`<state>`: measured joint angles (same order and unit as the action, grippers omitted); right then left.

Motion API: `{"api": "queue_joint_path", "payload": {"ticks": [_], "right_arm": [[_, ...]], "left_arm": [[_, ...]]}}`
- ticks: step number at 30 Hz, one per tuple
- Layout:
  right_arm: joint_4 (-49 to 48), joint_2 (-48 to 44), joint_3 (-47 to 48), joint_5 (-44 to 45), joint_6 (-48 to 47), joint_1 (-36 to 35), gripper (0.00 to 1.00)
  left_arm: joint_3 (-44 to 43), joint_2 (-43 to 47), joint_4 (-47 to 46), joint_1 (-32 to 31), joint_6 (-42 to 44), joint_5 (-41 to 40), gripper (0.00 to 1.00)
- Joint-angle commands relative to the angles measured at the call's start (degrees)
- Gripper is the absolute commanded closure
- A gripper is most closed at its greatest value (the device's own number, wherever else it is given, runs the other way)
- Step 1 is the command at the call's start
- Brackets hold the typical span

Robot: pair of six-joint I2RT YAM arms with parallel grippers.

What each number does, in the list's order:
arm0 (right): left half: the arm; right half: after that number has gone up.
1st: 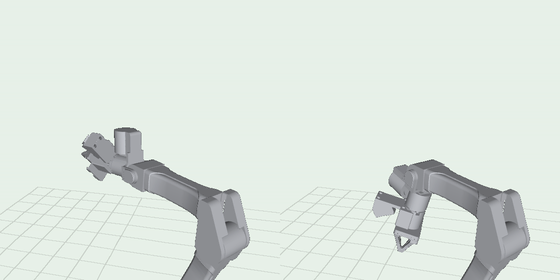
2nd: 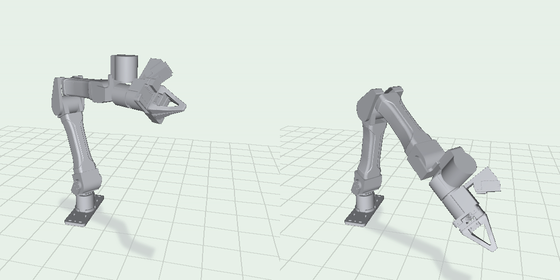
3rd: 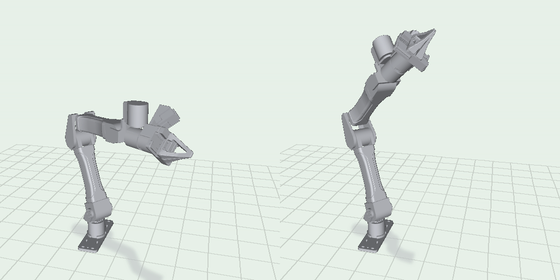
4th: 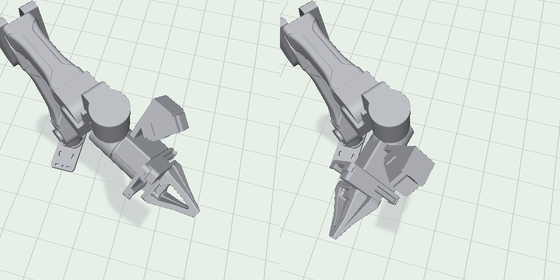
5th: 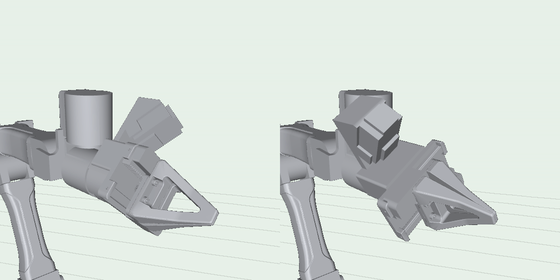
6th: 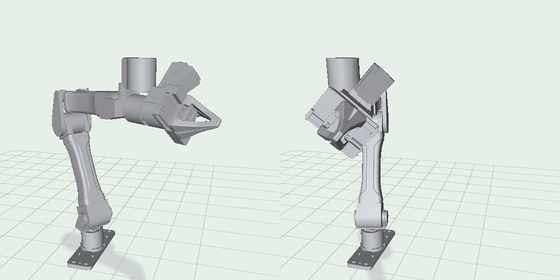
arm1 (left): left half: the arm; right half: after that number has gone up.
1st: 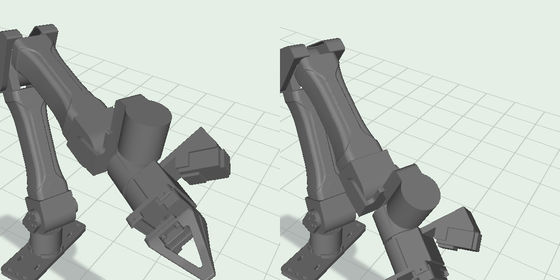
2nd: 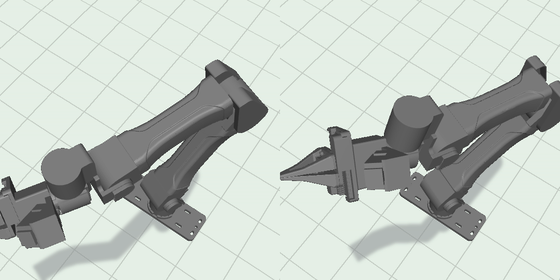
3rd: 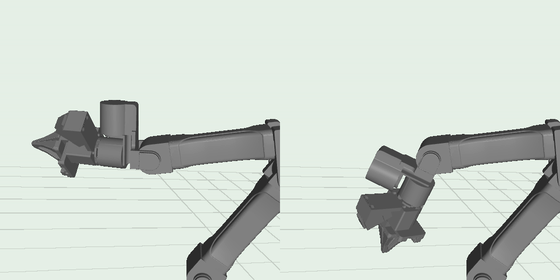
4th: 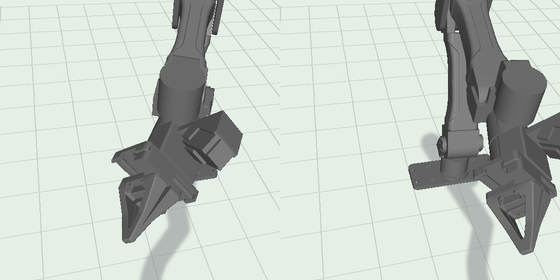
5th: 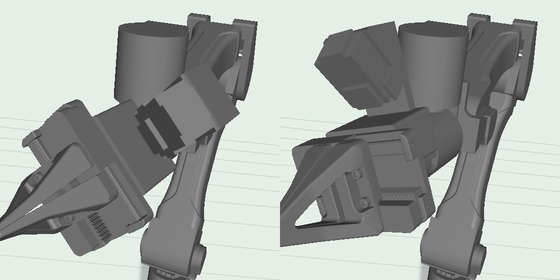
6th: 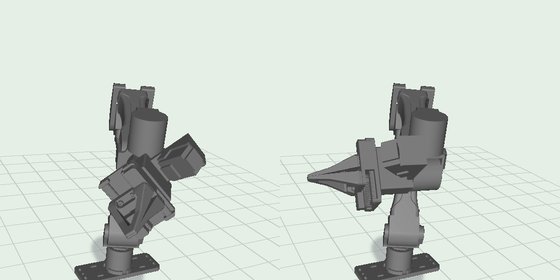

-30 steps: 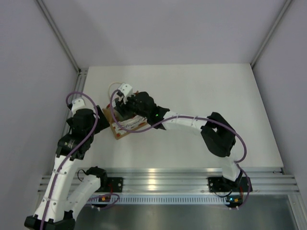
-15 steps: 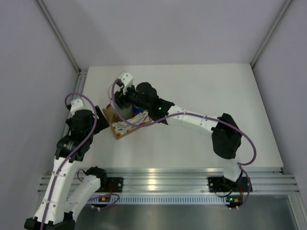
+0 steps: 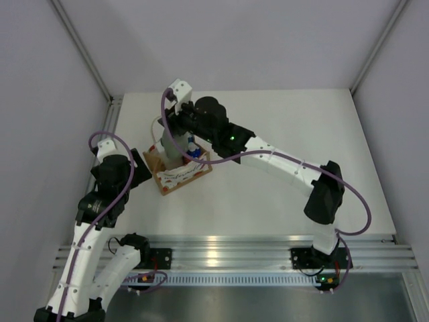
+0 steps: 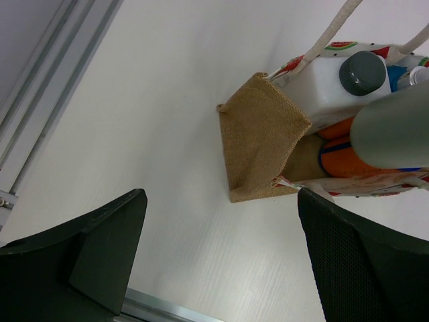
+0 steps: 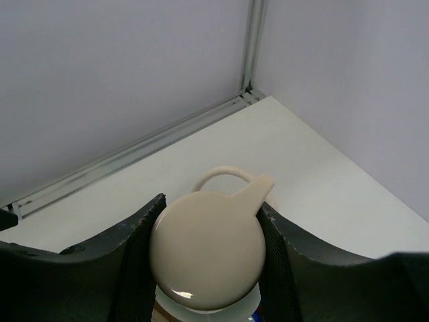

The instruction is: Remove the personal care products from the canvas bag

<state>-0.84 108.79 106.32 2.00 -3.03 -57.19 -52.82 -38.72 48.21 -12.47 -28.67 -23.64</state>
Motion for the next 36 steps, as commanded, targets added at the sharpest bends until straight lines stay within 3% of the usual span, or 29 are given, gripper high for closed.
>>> {"api": "queue_joint_path", "payload": {"ticks": [1, 12, 19, 28, 36], "right_arm": [[-5.67, -9.65, 6.79, 2.13, -1.01, 2.16, 1.00], [-2.59, -16.50, 4.16, 1.96, 1.00, 10.41, 1.00], [-4.51, -20.46, -5.57, 1.43, 1.80, 16.49, 1.00], [-20.85, -26.00, -27.80, -0.15, 3.89, 22.90, 1.00], [-30.88, -24.42, -37.94, -1.65, 6.63, 26.60, 1.00]], "left_arm": [[0.00, 0.75, -1.27, -0.01, -0.34, -0.88, 0.02], [0.00, 0.49, -1.36, -0.01, -0.34, -0.97, 0.02], [0.00, 0.49, -1.27, -0.01, -0.34, -0.88, 0.02], [0.00, 0.14, -1.27, -0.01, -0.34, -0.62, 0.02], [-0.18, -1.27, -1.27, -0.01, -0.25, -0.18, 0.02]]}}
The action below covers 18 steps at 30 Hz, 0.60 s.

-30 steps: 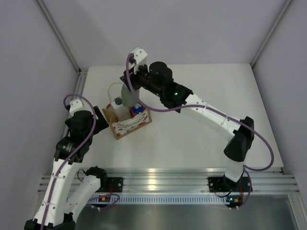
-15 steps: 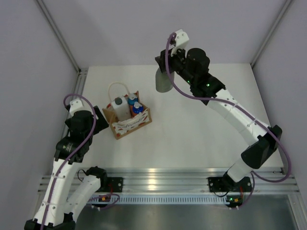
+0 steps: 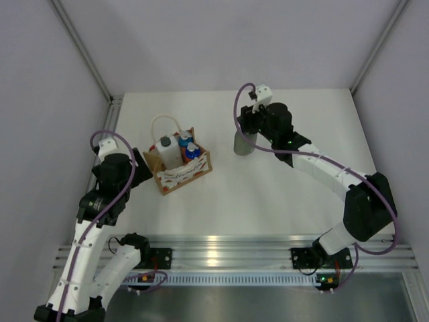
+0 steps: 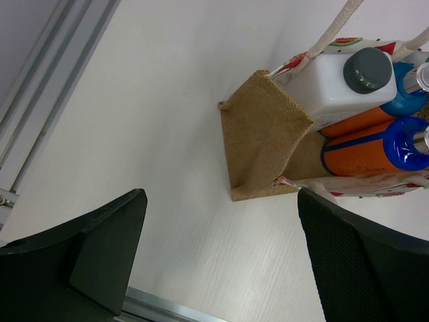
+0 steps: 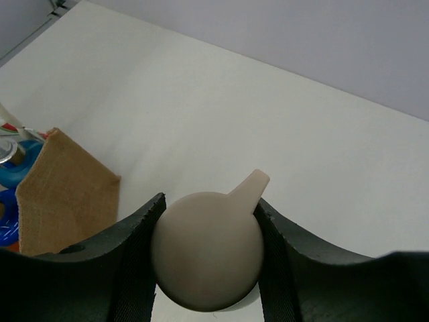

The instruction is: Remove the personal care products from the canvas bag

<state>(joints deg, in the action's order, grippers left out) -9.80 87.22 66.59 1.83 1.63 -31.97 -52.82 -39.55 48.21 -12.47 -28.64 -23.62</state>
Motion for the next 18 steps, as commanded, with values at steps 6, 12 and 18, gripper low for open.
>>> {"api": "queue_joint_path", "payload": {"ticks": [6, 12, 18], "right_arm": [[-25.88, 1.02, -1.11, -0.51, 2.41, 2.34, 1.00], [-26.41, 5.06, -1.55, 0.90, 1.89, 2.61, 1.00], [-26.32, 6.21, -3.21, 1.69, 2.32, 2.61, 0.79]], "left_arm": [[-0.09, -0.26, -1.27, -0.01, -0.27, -0.38, 0.02], [-0.09, -0.18, -1.27, -0.01, -0.27, -0.29, 0.02], [-0.09, -0.09, -1.27, -0.01, -0.27, -0.38, 0.02]]}}
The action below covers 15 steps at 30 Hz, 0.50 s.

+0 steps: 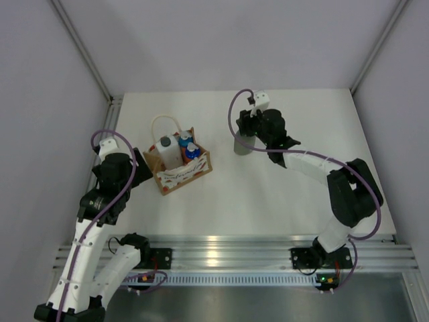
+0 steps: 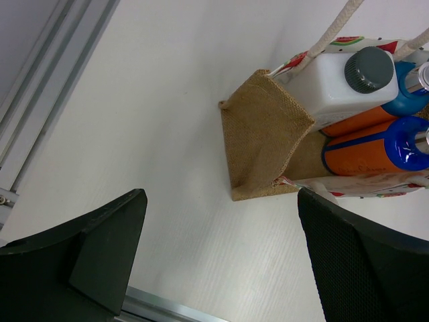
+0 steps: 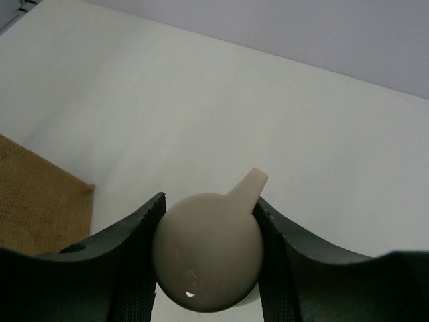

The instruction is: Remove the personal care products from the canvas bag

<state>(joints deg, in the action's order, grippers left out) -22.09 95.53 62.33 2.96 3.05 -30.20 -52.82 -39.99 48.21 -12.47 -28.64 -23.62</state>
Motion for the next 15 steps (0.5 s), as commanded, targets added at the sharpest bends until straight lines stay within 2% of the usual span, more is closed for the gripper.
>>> {"api": "queue_joint_path", "payload": {"ticks": [1, 2, 3, 5, 6, 8, 15], "right_arm": [[-14.21, -2.27, 0.61, 0.64, 0.91, 0.84, 0.69], [-14.39, -2.71, 0.26, 0.82, 1.25, 0.84, 0.61], [-14.74, -2.97, -0.70, 0.82, 1.34, 0.75, 0.44], [-14.91, -4.03, -1.24, 0.73, 1.43, 0.75, 0.31], [-14.13, -4.29, -0.98, 0.82, 1.43, 0.75, 0.19], [-12.38, -4.82, -0.10, 0.82, 1.35, 0.75, 0.02], [-1.40, -9.12, 6.57, -1.55, 3.36, -0.38, 0.01]], "left_arm": [[-0.09, 0.35, -1.27, -0.01, -0.27, -0.38, 0.02], [-0.09, 0.44, -1.27, -0.01, -0.27, -0.38, 0.02], [-0.09, 0.44, -1.27, -0.01, -0.36, -0.38, 0.02], [-0.09, 0.35, -1.27, -0.01, -0.36, -0.38, 0.02], [-0.09, 0.35, -1.27, -0.01, -0.27, -0.38, 0.02], [-0.18, 0.26, -1.27, -0.01, -0.19, -0.29, 0.02], [-1.76, -1.14, -1.01, -0.01, -0.71, 0.06, 0.02]]}}
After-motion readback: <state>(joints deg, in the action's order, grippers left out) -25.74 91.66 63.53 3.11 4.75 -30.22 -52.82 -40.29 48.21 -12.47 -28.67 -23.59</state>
